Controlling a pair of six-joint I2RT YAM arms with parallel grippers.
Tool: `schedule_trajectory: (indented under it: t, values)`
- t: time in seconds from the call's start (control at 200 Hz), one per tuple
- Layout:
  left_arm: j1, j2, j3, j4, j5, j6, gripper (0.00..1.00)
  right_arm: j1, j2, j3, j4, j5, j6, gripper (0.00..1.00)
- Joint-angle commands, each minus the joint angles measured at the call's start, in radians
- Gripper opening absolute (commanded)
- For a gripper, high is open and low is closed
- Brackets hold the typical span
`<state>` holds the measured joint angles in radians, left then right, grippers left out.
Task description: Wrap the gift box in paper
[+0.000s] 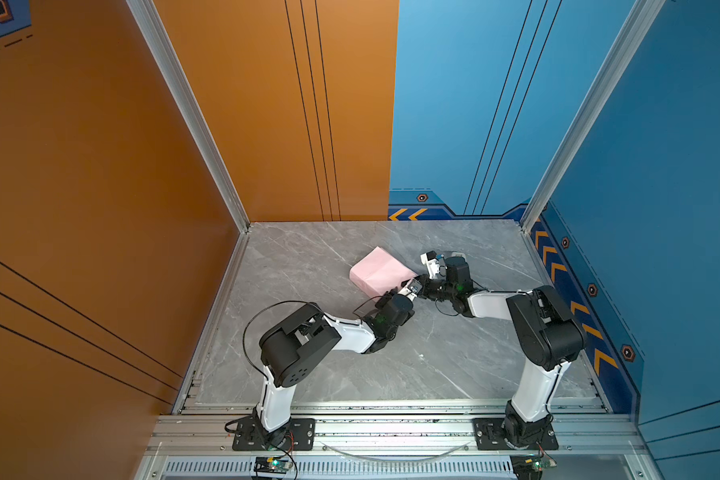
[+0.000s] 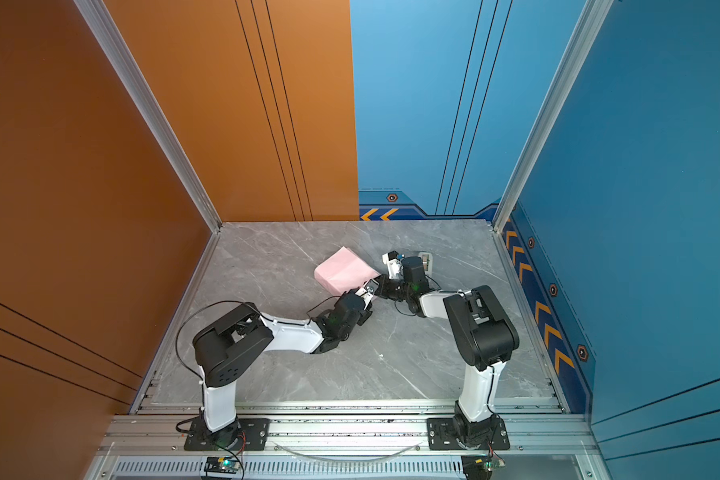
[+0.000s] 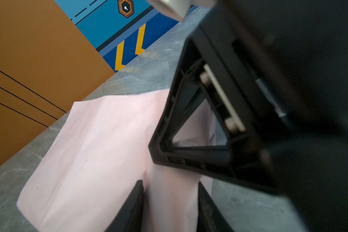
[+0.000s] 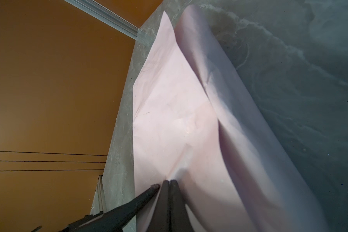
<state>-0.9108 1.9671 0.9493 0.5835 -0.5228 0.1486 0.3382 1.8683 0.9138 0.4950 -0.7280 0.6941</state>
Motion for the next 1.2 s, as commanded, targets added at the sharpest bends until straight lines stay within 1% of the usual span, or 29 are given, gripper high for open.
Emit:
schedule_trajectory:
  t: [0.0, 0.06, 0.125, 0.165, 0.235, 0.275, 0.345, 0.426, 0.546, 0.651, 0.716, 0.861, 0.926, 1.006, 1.076, 1.142, 1.192]
  values:
    - [-0.004, 0.141, -0.098, -0.426, 0.232, -0.049, 0.40, 0.005, 0.006, 0.005, -0.130, 0.048, -0.050, 0.02]
    - [-0.004, 0.128, -0.093, -0.434, 0.228, -0.046, 0.40, 0.004, -0.030, 0.004, -0.134, 0.056, -0.058, 0.03]
    - [-0.005, 0.107, -0.085, -0.448, 0.221, -0.044, 0.41, 0.000, -0.079, 0.004, -0.143, 0.062, -0.073, 0.08]
    - [-0.008, 0.085, -0.077, -0.461, 0.214, -0.037, 0.41, -0.008, -0.109, 0.005, -0.156, 0.065, -0.084, 0.14]
    - [-0.010, 0.041, -0.059, -0.483, 0.197, -0.025, 0.42, -0.029, -0.159, 0.003, -0.164, 0.061, -0.090, 0.29]
    - [-0.010, 0.011, -0.047, -0.499, 0.191, -0.016, 0.43, -0.044, -0.185, 0.003, -0.178, 0.058, -0.092, 0.34]
    - [-0.011, -0.037, -0.024, -0.530, 0.188, -0.001, 0.47, -0.064, -0.222, 0.018, -0.222, 0.060, -0.116, 0.41]
    - [-0.017, -0.097, -0.010, -0.556, 0.193, 0.007, 0.53, -0.085, -0.241, 0.065, -0.320, 0.063, -0.169, 0.46]
    - [-0.026, -0.189, -0.001, -0.594, 0.200, -0.002, 0.60, -0.104, -0.208, 0.180, -0.508, 0.066, -0.266, 0.52]
    - [-0.021, -0.273, -0.013, -0.622, 0.197, -0.037, 0.64, -0.103, -0.108, 0.324, -0.706, 0.040, -0.365, 0.55]
    - [-0.009, -0.330, -0.026, -0.639, 0.196, -0.068, 0.68, -0.095, -0.035, 0.399, -0.782, 0.018, -0.407, 0.56]
    - [0.037, -0.456, -0.073, -0.654, 0.196, -0.174, 0.69, -0.071, 0.093, 0.541, -0.908, 0.009, -0.457, 0.60]
    - [0.074, -0.509, -0.099, -0.671, 0.225, -0.241, 0.70, -0.067, 0.137, 0.590, -0.945, -0.002, -0.459, 0.61]
    - [0.127, -0.569, -0.136, -0.681, 0.266, -0.355, 0.72, -0.070, 0.175, 0.623, -0.975, -0.003, -0.436, 0.61]
    - [0.180, -0.612, -0.174, -0.675, 0.311, -0.480, 0.74, -0.068, 0.194, 0.635, -1.011, -0.013, -0.420, 0.61]
    - [0.224, -0.642, -0.211, -0.654, 0.351, -0.593, 0.76, -0.066, 0.192, 0.617, -1.017, -0.046, -0.397, 0.61]
    - [0.252, -0.663, -0.237, -0.626, 0.377, -0.656, 0.76, -0.060, 0.174, 0.584, -1.000, -0.070, -0.364, 0.60]
